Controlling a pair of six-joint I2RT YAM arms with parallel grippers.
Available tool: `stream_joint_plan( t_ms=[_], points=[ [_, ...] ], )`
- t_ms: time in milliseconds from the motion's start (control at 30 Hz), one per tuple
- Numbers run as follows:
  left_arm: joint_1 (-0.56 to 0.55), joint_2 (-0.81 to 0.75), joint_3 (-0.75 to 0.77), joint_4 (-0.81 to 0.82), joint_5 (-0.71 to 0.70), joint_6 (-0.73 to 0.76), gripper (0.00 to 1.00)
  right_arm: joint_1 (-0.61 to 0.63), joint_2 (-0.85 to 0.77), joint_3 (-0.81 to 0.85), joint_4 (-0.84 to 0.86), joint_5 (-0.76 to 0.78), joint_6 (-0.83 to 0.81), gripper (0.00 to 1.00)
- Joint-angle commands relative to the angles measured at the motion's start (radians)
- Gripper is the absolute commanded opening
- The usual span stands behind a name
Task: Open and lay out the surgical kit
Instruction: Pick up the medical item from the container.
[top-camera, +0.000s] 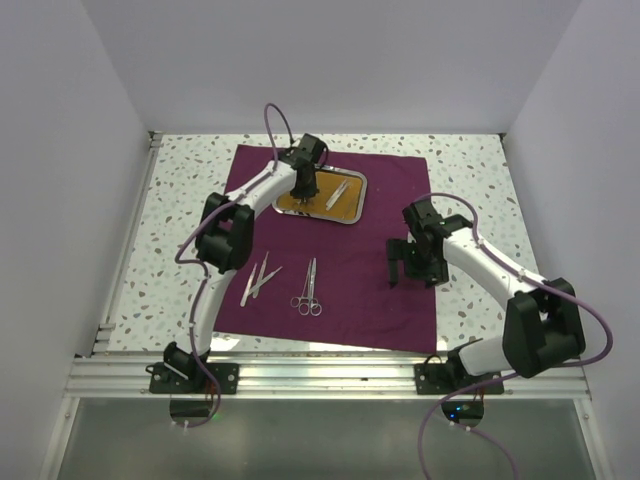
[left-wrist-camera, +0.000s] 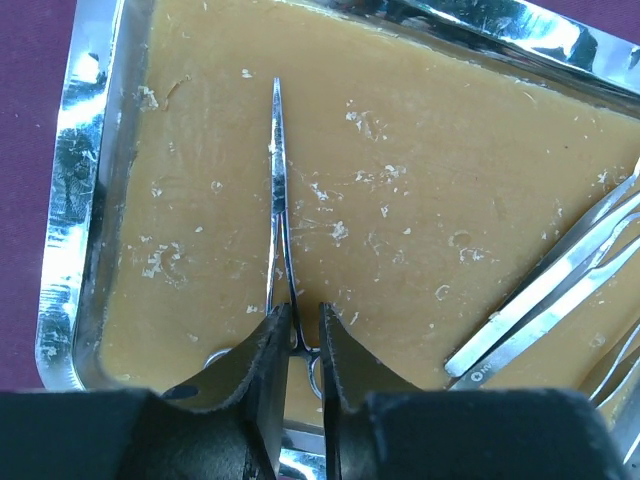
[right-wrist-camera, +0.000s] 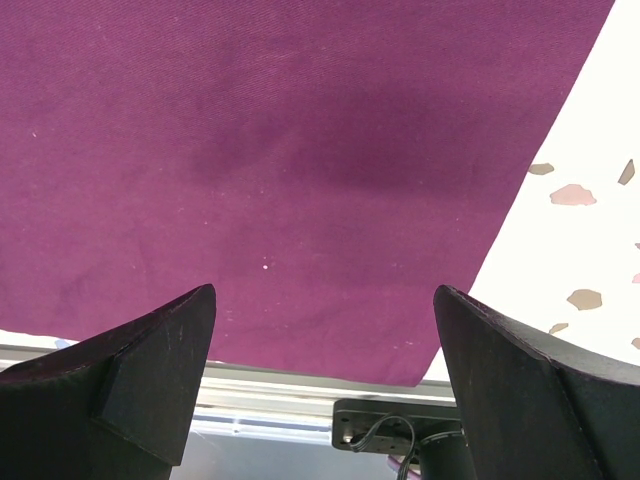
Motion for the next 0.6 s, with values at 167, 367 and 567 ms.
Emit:
stream_joint_plan(
  t_ms=[167, 367, 567],
  points=[
    [0.021, 0.118, -0.040, -0.161, -0.050, -0.062, 0.22, -0.005, 0.009, 0.044, 0.002, 0.017, -0.038, 0.95],
    [0.021, 0.143, -0.068, -0.178, -0.056, -0.053, 0.00, -0.005, 0.013, 0.050, -0.002, 0.026, -0.047, 0.95],
    [0.020, 0.092, -0.057, -0.141, -0.036, -0.001, 0.00, -0.004, 0.006, 0.047, 0.007, 0.029, -0.043, 0.95]
  ],
)
